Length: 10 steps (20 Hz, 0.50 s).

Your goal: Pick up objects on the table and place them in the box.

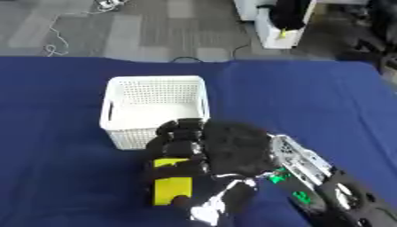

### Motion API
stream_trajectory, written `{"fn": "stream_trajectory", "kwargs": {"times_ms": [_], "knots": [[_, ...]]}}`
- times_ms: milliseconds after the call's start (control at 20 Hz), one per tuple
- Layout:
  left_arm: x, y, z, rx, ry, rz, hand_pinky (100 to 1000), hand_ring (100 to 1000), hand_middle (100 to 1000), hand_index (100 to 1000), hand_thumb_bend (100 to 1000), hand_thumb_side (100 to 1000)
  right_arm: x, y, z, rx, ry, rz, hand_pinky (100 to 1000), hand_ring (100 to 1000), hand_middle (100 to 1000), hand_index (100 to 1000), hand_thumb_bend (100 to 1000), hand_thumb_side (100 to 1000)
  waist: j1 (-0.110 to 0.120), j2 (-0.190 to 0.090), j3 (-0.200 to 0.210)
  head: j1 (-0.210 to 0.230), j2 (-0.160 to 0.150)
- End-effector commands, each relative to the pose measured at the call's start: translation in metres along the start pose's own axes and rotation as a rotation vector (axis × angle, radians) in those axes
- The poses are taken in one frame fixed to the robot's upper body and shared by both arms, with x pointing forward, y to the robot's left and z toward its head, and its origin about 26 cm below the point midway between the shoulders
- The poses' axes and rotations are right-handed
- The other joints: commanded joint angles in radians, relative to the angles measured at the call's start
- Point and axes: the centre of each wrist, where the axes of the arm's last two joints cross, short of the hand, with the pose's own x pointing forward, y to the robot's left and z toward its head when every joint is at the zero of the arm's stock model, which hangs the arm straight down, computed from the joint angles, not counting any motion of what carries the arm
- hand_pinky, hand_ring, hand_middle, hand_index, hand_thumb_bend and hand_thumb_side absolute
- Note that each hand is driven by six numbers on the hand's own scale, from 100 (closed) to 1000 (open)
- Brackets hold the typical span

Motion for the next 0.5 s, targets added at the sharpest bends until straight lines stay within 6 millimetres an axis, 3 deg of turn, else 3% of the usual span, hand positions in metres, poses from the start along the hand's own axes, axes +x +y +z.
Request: {"fn": "stream_trajectory", "kwargs": {"times_ms": [50,500], "knots": [[0.0052,0.0020,-0.0074,-0.013,-0.040,-0.006,1000,815,851,866,100,733,-0.0032,-0.0101,-0.0013,0.024,-0.015,0.043,787,779,832,868,100,1000,0.007,-0.009,0.013,-0.015,-0.025],[0.0063,0.0004,-0.0127,-0.015,-0.059,0.006,992,814,851,867,100,736,-0.0074,-0.0163,-0.0050,0.057,-0.038,0.076,805,778,828,861,100,1000,0.007,-0.001,0.055,-0.037,-0.043]]}}
